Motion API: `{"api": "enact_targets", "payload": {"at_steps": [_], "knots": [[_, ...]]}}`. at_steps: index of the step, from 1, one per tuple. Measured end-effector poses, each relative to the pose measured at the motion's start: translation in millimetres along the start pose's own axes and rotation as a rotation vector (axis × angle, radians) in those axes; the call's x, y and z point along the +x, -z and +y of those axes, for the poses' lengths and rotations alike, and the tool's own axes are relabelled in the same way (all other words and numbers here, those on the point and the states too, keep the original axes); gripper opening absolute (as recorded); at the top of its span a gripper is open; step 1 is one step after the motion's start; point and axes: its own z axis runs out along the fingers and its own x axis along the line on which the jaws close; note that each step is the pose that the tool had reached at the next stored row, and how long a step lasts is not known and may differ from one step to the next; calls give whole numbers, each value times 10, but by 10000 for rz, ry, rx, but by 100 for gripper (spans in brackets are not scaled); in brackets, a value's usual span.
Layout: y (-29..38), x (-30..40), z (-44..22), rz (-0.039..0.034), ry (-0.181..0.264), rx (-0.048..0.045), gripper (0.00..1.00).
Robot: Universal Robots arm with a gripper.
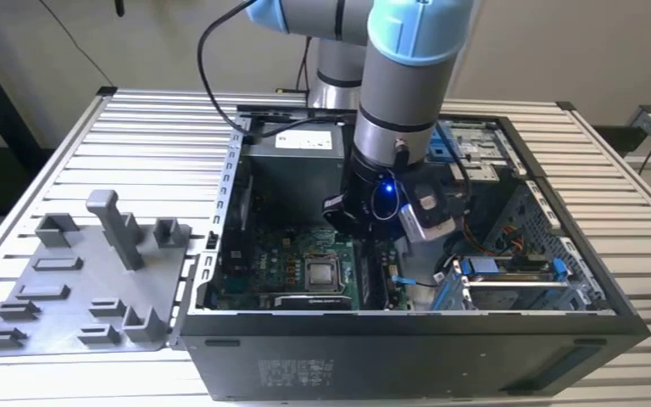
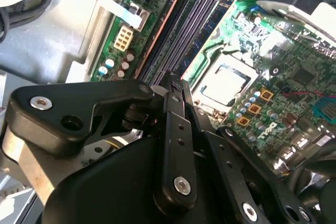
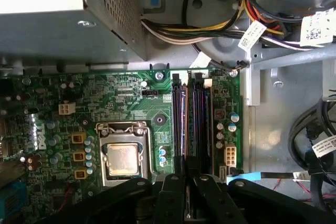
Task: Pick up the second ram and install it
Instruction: 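Insert the second ram into the second slot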
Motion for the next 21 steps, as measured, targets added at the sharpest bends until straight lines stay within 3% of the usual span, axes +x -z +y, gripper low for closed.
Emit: {"api": "enact_targets", "payload": {"at_steps": [9,21], "knots": [[-61,-2,-2,1,-2,3,13],[-93,-14,-4,6,-13,4,13]]}}
